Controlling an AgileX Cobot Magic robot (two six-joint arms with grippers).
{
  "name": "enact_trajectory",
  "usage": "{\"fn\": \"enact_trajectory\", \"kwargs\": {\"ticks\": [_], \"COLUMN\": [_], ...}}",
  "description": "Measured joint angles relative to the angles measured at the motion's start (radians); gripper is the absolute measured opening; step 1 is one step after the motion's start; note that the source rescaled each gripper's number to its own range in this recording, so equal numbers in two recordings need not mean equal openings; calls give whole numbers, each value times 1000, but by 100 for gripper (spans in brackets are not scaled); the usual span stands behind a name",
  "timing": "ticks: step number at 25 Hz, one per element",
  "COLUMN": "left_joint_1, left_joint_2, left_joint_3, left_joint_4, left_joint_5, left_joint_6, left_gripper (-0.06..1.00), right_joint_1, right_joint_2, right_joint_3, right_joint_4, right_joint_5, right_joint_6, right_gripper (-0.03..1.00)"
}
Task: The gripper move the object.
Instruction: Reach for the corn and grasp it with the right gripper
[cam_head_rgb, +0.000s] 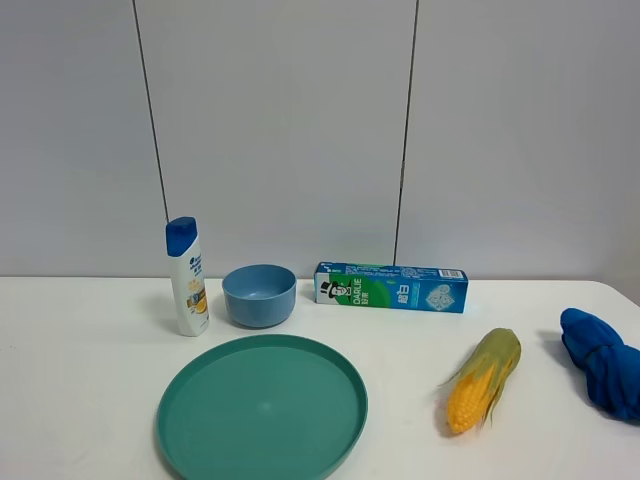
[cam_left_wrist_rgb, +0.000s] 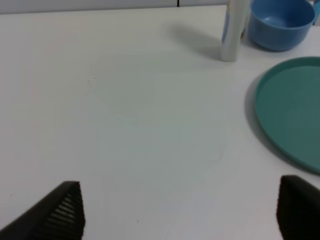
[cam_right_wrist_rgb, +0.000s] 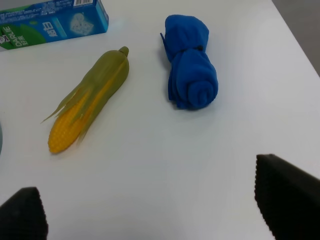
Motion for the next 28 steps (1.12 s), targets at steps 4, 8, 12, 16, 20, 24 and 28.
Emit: {"fn": "enact_trajectory", "kwargs": {"ticks": [4,8,12,16,20,24,28], "left_joint_1": [0,0,0,0,0,0,0], "left_joint_2": [0,0,0,0,0,0,0], "left_joint_3": [0,0,0,0,0,0,0], "left_joint_4": [0,0,0,0,0,0,0], "left_joint_5": [0,0,0,0,0,0,0], "left_joint_6": [0,0,0,0,0,0,0], "left_gripper": [100,100,100,100,100,100,100], "right_joint_1": [0,0,0,0,0,0,0], "right_joint_2": [0,0,0,0,0,0,0], "right_joint_3": [0,0,0,0,0,0,0], "right_joint_4": [0,0,0,0,0,0,0], "right_joint_5": [0,0,0,0,0,0,0], "right_joint_6": [0,0,0,0,0,0,0], "right_gripper": [75,75,75,75,75,75,75]}}
